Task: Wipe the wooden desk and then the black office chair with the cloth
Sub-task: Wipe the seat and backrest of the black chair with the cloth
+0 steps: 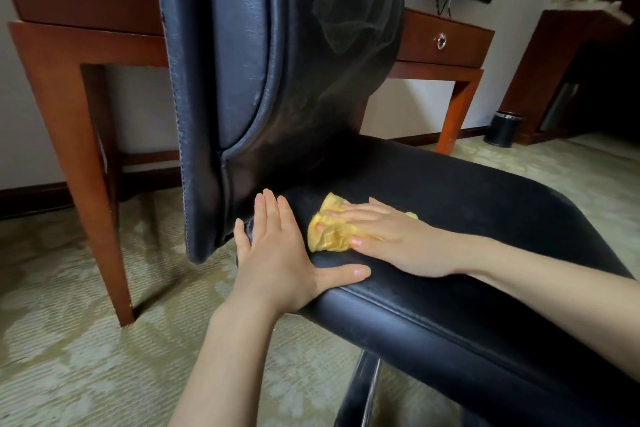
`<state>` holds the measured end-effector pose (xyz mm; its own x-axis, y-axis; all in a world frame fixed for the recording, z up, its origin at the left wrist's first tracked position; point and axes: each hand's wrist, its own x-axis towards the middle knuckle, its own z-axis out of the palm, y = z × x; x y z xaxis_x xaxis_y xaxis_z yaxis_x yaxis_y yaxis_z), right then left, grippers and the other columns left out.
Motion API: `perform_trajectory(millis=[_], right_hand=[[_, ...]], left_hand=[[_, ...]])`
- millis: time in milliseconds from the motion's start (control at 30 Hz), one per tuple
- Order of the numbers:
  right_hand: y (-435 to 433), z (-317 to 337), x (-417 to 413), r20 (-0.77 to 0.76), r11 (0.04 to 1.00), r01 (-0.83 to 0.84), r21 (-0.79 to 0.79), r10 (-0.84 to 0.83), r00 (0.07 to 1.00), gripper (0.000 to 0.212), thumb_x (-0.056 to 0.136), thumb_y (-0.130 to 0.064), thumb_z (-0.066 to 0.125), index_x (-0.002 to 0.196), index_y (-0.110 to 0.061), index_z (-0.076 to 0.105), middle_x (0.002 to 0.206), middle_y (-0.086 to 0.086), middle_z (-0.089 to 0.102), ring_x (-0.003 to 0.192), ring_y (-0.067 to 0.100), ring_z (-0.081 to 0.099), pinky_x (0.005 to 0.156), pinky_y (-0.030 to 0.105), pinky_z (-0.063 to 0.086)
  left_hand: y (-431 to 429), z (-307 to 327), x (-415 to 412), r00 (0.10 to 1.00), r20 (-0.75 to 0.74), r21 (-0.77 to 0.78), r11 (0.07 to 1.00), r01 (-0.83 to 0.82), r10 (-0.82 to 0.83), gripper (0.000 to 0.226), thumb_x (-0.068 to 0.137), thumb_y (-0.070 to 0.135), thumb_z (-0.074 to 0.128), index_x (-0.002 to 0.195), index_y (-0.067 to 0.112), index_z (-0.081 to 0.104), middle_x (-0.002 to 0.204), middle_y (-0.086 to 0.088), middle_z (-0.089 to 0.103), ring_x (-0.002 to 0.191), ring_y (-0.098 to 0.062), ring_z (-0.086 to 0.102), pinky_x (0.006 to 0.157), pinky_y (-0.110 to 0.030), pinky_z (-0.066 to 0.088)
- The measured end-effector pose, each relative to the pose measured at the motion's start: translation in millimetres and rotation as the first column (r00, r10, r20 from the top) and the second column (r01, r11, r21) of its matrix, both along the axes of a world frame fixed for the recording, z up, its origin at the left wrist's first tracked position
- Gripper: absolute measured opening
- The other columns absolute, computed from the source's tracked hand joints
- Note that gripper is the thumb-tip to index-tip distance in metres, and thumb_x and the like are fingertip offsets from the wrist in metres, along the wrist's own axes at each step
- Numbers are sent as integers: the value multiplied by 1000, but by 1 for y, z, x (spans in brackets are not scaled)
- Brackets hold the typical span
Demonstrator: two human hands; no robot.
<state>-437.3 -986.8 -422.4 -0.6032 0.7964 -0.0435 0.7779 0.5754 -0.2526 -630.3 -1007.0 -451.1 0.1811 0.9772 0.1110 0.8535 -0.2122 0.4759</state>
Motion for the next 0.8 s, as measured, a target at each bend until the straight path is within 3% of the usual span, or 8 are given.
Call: perform_trajectory(millis=[167, 267, 400, 467, 533, 633, 733, 800], right_hand=[[-8, 1, 12, -39, 995, -96, -10, 96, 995, 40, 102, -30, 33, 141, -37, 29, 149, -25, 23, 138, -13, 7, 114, 15, -7], [10, 7, 15, -27, 996, -90, -3, 90, 996, 42, 100, -33, 29, 142, -35, 29, 149, -25, 23, 138, -12, 11, 118, 25, -3], [49, 11, 10, -39, 999, -29, -21, 28, 999, 36, 98, -41, 25, 132, -52, 26, 142, -37, 23, 135, -14, 18, 118, 35, -1], [70, 13, 8, -36, 999, 42, -25, -43, 998, 35, 101, -39, 26, 129, -60, 26, 145, -27, 28, 137, -1, 24, 118, 36, 7], [87, 14, 5, -42, 993, 101, -56, -103, 994, 32, 100, -47, 27, 122, -69, 28, 142, -24, 32, 136, 8, 28, 110, 29, 27], [113, 15, 0, -50, 974, 215, -68, -218, 975, 52, 93, -63, 23, 140, -45, 35, 145, -18, 32, 139, 8, 23, 95, 21, 35], [143, 13, -7, 68, 934, 354, 45, -357, 932, 52, 101, -44, 24, 145, -18, 35, 149, 7, 36, 131, 28, 39, 104, 32, 33], [156, 14, -13, 97, 899, 426, 101, -436, 895, 43, 104, -29, 28, 142, -10, 37, 144, 15, 40, 129, 33, 40, 105, 34, 30]], left_hand=[[-1, 1, -9, 997, 2, -2, 997, 78, -78, 159, 22, 96, 29, 147, 9, -17, 155, -6, -25, 138, -12, -30, 110, -40, -18], [-1, 1, -10, 995, -5, -2, 995, 97, -97, 157, 23, 96, 28, 147, 11, -18, 154, -4, -27, 138, -12, -31, 110, -41, -19], [2, 0, -9, 995, -17, -9, 995, 101, -102, 156, 23, 96, 26, 148, 13, -17, 155, -2, -27, 137, -11, -32, 111, -43, -19], [4, -1, -10, 995, -17, -7, 995, 101, -101, 156, 22, 96, 26, 148, 13, -16, 155, -1, -26, 138, -11, -31, 111, -43, -18], [5, -1, -10, 995, -13, -8, 995, 104, -104, 157, 21, 95, 27, 148, 14, -16, 155, -1, -26, 138, -11, -31, 111, -43, -18], [7, -2, -10, 995, -23, -12, 995, 101, -101, 157, 20, 95, 26, 148, 15, -16, 155, 0, -27, 138, -10, -32, 110, -43, -19], [9, -2, -10, 995, -26, -22, 995, 96, -97, 158, 18, 94, 26, 148, 15, -17, 154, 1, -28, 137, -10, -33, 109, -41, -21], [10, -1, -10, 995, -27, -21, 995, 97, -98, 158, 18, 94, 26, 148, 15, -17, 154, 1, -29, 136, -9, -34, 109, -41, -21]])
